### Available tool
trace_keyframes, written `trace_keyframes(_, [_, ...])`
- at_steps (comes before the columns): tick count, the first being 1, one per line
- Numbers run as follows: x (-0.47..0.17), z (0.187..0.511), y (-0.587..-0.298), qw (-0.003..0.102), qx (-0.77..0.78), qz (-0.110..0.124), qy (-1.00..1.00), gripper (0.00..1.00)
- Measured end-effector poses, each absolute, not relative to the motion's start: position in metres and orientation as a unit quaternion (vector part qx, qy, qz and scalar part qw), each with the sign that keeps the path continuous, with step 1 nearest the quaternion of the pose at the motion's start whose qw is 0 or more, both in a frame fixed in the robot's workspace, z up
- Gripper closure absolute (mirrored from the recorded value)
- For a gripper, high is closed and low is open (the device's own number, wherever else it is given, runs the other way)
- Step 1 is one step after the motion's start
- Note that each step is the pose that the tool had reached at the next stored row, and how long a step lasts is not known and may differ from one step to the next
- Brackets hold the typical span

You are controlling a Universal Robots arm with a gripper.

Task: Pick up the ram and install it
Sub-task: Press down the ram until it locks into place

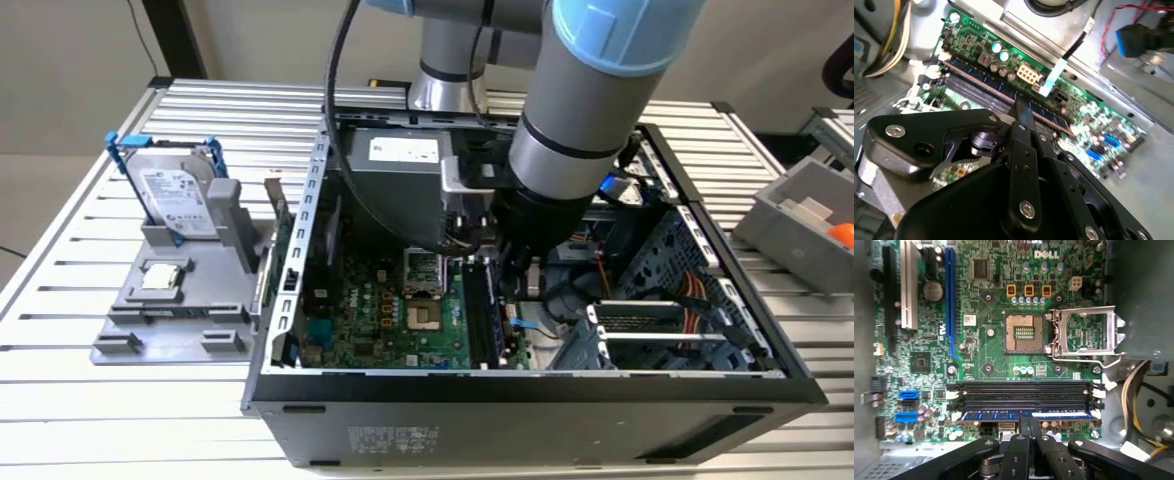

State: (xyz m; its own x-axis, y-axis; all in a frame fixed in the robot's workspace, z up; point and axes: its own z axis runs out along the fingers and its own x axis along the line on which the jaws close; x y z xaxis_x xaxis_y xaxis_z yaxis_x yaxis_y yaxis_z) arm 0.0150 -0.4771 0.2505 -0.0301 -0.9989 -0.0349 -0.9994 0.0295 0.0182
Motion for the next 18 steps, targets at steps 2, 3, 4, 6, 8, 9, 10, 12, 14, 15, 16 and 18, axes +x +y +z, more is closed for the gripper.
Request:
trace_keyframes(2, [0.015, 0.260, -0.477, 0.006, -0.696, 0.019, 0.717, 1.00])
trace_keyframes(3, [0.015, 0.264, -0.477, 0.006, -0.696, 0.019, 0.717, 1.00])
trace_keyframes(4, [0.015, 0.269, -0.477, 0.006, -0.696, 0.019, 0.717, 1.00])
trace_keyframes(6, [0.015, 0.276, -0.477, 0.005, -0.696, 0.019, 0.717, 1.00])
trace_keyframes(8, [0.015, 0.281, -0.477, 0.005, -0.696, 0.019, 0.717, 1.00])
trace_keyframes(9, [0.015, 0.283, -0.477, 0.005, -0.696, 0.019, 0.717, 1.00])
trace_keyframes(10, [0.015, 0.286, -0.477, 0.005, -0.696, 0.019, 0.717, 1.00])
trace_keyframes(12, [0.015, 0.293, -0.477, 0.005, -0.696, 0.019, 0.717, 1.00])
trace_keyframes(14, [0.015, 0.300, -0.477, 0.005, -0.696, 0.020, 0.717, 1.00])
trace_keyframes(15, [0.015, 0.303, -0.477, 0.006, -0.696, 0.020, 0.717, 1.00])
trace_keyframes(16, [0.015, 0.303, -0.477, 0.006, -0.696, 0.020, 0.717, 1.00])
trace_keyframes(18, [0.015, 0.303, -0.477, 0.006, -0.696, 0.020, 0.717, 1.00])
